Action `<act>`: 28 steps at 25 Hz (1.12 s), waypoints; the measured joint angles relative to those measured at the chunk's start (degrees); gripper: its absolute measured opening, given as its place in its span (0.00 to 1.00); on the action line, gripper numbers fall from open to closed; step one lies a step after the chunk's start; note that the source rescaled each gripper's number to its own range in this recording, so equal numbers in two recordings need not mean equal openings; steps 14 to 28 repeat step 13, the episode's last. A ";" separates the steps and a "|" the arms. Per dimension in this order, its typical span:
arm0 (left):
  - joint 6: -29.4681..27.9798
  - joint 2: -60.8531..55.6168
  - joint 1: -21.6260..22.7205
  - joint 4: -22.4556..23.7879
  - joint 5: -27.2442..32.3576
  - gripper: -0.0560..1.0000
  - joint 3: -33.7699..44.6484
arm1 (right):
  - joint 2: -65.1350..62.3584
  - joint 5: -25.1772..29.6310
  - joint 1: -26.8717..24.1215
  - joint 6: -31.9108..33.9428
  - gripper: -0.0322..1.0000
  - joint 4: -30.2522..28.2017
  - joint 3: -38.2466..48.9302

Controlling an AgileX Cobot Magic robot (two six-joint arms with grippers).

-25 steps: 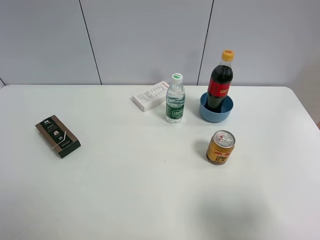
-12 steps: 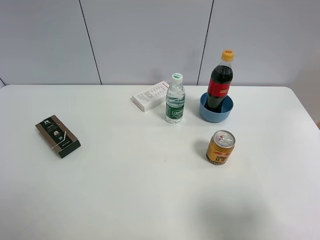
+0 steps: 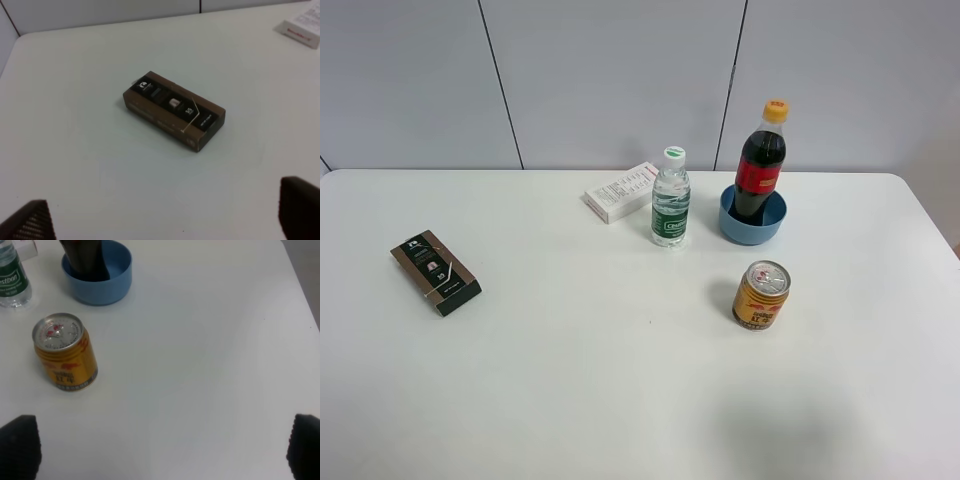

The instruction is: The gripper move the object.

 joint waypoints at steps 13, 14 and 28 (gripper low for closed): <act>-0.17 0.00 0.00 0.00 0.00 0.76 0.00 | 0.00 0.00 0.00 0.00 1.00 0.00 0.00; -0.17 0.00 0.00 0.00 0.00 0.76 0.00 | 0.00 0.00 0.00 0.00 1.00 0.00 0.00; -0.17 0.00 0.00 0.00 0.00 0.76 0.00 | 0.00 0.00 0.00 0.00 1.00 0.00 0.00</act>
